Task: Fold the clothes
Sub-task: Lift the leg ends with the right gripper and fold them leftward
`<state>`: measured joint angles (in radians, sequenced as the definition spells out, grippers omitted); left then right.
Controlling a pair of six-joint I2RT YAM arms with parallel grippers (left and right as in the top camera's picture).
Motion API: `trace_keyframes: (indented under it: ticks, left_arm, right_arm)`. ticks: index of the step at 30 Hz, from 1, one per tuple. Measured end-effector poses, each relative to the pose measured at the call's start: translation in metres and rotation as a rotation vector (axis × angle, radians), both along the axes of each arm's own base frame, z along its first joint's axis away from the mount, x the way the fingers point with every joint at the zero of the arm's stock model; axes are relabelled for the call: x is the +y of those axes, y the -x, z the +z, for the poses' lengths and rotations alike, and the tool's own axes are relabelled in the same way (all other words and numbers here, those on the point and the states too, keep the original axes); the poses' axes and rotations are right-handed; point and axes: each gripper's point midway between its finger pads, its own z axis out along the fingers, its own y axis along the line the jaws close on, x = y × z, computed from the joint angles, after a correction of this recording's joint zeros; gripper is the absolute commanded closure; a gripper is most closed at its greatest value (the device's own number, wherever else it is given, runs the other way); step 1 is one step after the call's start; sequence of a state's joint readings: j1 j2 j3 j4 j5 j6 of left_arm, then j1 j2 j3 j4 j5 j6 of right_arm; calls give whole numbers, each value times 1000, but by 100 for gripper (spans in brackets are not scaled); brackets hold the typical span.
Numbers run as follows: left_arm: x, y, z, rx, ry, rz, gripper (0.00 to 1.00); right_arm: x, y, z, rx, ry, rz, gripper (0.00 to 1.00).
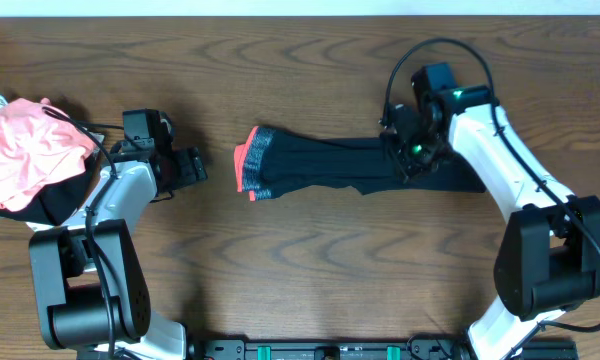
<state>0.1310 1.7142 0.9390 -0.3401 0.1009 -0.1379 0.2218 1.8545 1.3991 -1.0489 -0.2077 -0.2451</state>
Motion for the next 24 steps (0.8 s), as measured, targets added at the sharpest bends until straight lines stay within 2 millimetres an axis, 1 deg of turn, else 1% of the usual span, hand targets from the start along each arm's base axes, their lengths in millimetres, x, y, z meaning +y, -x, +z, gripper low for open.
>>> trace_keyframes:
  ticks: [3,6,9,13,14,15,18,21,24]
  left_arm:
    - [0,0,0,1,0,0,13]
    - [0,0,0,0,0,0,14]
    - [0,0,0,0,0,0,13]
    - [0,0,0,0,0,0,14]
    - [0,0,0,0,0,0,14]
    - [0,0,0,0,0,0,13]
    - [0,0,0,0,0,0,13]
    - [0,0,0,0,0,0,14]
    - [0,0,0,0,0,0,13]
  right_arm:
    - [6,3,-10,-3,2,13,99]
    - [13,2,-15,-24,-4,26,99]
    - [25,-6,-14,-68,-20,46,99]
    - [47,-10,-11,-117,-39,91,99]
    - [50,-11,-11,-123,-41,97,99]
    - [60,-10,-10,-137,-50,114,99]
    - [77,-10,-8,-162,-66,136,98]
    - [88,-9,-7,-174,-78,152,98]
    - [93,-6,-7,-173,-81,156,97]
